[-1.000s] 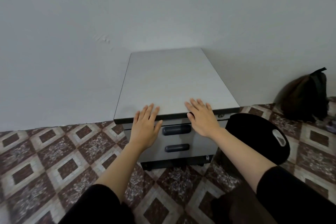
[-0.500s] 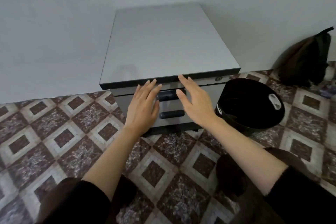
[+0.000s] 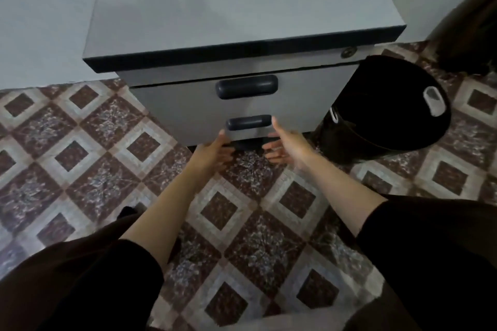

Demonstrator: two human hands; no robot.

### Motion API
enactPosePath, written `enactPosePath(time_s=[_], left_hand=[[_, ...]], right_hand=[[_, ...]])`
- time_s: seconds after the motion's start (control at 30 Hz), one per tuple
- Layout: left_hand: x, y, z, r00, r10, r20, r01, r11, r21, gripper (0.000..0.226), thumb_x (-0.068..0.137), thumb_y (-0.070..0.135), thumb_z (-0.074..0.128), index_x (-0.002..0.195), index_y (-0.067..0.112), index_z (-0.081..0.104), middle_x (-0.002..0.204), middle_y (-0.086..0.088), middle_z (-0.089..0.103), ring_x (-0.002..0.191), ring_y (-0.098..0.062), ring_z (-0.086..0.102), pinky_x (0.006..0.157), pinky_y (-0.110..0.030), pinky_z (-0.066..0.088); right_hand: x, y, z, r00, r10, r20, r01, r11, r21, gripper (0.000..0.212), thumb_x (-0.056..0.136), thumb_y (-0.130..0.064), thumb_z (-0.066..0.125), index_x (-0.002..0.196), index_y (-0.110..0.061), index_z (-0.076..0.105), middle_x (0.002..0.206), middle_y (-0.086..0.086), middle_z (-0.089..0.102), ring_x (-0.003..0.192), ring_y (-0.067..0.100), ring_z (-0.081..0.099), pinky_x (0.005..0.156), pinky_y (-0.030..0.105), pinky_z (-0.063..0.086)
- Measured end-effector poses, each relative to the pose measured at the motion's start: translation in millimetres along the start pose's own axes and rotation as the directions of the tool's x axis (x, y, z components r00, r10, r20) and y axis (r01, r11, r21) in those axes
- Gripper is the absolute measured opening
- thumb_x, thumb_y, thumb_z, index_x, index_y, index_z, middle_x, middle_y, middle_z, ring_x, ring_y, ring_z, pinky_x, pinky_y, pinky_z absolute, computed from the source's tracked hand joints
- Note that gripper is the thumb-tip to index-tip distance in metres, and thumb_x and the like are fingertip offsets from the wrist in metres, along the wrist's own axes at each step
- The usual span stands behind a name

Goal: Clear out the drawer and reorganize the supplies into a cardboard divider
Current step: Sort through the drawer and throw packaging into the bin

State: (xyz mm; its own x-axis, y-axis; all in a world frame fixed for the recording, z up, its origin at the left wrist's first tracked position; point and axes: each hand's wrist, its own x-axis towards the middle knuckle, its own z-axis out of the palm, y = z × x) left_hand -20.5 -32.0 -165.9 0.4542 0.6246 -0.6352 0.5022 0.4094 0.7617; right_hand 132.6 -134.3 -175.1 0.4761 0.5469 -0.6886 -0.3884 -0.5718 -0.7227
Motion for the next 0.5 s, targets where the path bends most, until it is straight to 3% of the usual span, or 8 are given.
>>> enactPosePath(time_s=[0.2, 0.33, 0.4, 0.5], left_hand=[[43.4, -3.3, 14.9, 0.988, -0.137, 0.069, 0.148, 0.968, -0.204, 0.071, 0.089, 0.066, 0.028, 0.126, 0.009, 0.051, 0.117, -0.006, 0.057, 0.091, -0.015, 0.058, 0.073, -0.029, 0.046], [66.7, -4.9, 24.8, 0.979, -0.188, 0.074, 0.202, 0.917, -0.344, 0.081, 0.083, 0.074, 0.019, 0.117, 0.009, 0.055, 0.103, -0.003, 0.059, 0.090, -0.016, 0.054, 0.084, -0.031, 0.043], [70.8, -4.7, 28.3, 0.973, -0.213, 0.087, 0.229, 0.884, -0.407, 0.085, 0.078, 0.079, 0.022, 0.116, 0.010, 0.056, 0.084, 0.000, 0.053, 0.076, -0.014, 0.051, 0.075, -0.028, 0.044], [71.6, -3.8, 31.2, 0.968, -0.228, 0.104, 0.248, 0.816, -0.522, 0.076, 0.071, 0.083, 0.033, 0.095, 0.015, 0.057, 0.067, 0.003, 0.045, 0.059, -0.007, 0.044, 0.054, -0.020, 0.043]], right_hand=[[41.1, 2.7, 19.3, 0.988, 0.104, 0.113, -0.139, 0.923, 0.360, 0.075, 0.082, -0.073, 0.037, 0.114, -0.008, 0.057, 0.077, 0.004, 0.058, 0.061, 0.016, 0.054, 0.063, 0.035, 0.054], [55.7, 6.0, 29.4, 0.985, 0.089, 0.146, -0.158, 0.806, 0.570, 0.073, 0.078, -0.074, 0.039, 0.102, -0.009, 0.060, 0.071, 0.002, 0.054, 0.065, 0.015, 0.052, 0.068, 0.032, 0.053], [59.0, 8.4, 31.4, 0.986, 0.075, 0.151, -0.155, 0.760, 0.632, 0.066, 0.078, -0.073, 0.042, 0.091, -0.010, 0.059, 0.062, 0.000, 0.049, 0.062, 0.014, 0.050, 0.071, 0.032, 0.052], [64.1, 9.9, 30.3, 0.986, 0.081, 0.146, -0.155, 0.768, 0.622, 0.064, 0.077, -0.074, 0.042, 0.083, -0.011, 0.057, 0.056, -0.002, 0.043, 0.057, 0.013, 0.047, 0.069, 0.031, 0.052]])
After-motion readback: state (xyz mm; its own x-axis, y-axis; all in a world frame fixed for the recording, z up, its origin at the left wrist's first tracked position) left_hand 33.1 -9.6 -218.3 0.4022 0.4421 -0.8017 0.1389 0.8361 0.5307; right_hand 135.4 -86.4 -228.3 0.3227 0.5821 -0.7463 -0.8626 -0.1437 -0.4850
